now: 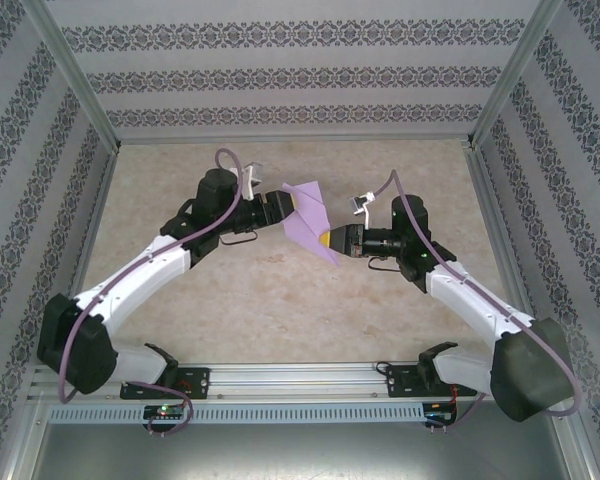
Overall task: Fold a paper plane with a square sheet of paper (fold left side to right side)
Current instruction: Turn over the paper at the center of the table.
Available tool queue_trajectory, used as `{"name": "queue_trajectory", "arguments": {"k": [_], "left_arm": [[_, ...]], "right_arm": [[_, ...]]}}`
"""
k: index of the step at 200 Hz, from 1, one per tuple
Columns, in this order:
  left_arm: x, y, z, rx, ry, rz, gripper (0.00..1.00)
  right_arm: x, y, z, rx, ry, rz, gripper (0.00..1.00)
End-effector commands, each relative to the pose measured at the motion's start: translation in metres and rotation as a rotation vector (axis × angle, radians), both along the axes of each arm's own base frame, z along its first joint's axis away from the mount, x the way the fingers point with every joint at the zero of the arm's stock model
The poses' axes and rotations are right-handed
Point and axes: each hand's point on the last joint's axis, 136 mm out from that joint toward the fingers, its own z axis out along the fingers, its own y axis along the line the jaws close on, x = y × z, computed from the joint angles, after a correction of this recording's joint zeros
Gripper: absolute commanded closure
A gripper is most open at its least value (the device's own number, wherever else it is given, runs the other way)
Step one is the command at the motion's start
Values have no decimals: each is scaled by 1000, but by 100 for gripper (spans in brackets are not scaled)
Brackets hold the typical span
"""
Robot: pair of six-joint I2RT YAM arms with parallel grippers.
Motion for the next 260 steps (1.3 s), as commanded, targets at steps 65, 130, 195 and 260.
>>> {"name": "queue_trajectory", "arguments": {"k": [65,130,195,260], "left_arm": [[-55,135,19,325,-139,430,24],[-100,199,20,359,-153,653,22],[-111,211,19,368,-158,683,20],[-107,206,11,366,-155,672,18]], "right_arm": [[5,-65,-45,-1096,-304,-142,95],[36,-80,-41,-1777,-516,-122,95],[42,-59,-104,-2104,-546,142,95],[26,-34,-163,-2202,-517,358,92]]}}
